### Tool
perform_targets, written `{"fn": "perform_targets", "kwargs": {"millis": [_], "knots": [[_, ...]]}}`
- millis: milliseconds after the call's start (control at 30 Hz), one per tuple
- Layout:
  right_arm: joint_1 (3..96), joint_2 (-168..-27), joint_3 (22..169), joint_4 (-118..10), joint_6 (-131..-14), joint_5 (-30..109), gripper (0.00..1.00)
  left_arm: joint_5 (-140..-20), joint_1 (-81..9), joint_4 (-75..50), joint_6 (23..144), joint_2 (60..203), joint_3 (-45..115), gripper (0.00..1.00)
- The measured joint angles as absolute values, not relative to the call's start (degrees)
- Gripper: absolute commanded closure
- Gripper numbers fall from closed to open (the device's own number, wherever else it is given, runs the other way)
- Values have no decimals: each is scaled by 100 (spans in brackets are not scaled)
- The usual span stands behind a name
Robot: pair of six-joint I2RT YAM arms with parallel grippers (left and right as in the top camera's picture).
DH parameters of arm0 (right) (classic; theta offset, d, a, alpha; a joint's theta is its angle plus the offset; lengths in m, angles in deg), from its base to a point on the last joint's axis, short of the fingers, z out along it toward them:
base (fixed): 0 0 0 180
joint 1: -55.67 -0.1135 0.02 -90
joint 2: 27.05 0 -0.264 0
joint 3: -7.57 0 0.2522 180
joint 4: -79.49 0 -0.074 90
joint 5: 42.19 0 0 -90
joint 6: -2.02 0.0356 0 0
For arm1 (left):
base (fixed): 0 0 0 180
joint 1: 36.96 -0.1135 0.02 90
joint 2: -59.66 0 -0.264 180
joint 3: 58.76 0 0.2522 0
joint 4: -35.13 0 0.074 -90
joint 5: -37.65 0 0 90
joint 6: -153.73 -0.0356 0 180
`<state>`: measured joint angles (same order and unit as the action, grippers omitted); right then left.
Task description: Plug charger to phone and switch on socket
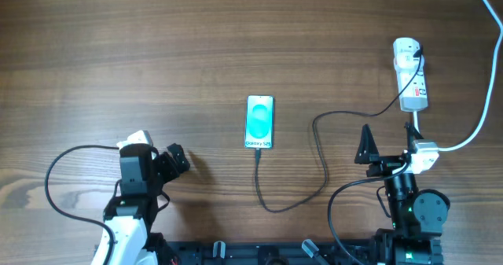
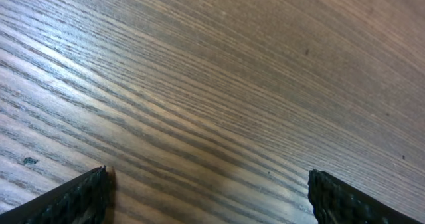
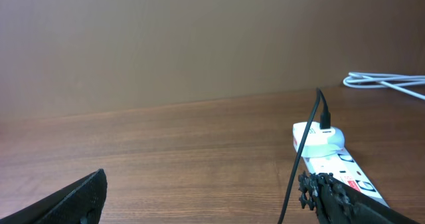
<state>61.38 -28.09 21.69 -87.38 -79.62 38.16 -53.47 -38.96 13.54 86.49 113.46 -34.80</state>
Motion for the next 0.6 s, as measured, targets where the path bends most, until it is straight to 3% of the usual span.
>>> {"fn": "perform_targets", "kwargs": {"millis": [600], "knots": [[6138,-2809,2169,-8738,-7959,3816,0,-5999,-3896,3319,7578,11348,-4031,0]]}}
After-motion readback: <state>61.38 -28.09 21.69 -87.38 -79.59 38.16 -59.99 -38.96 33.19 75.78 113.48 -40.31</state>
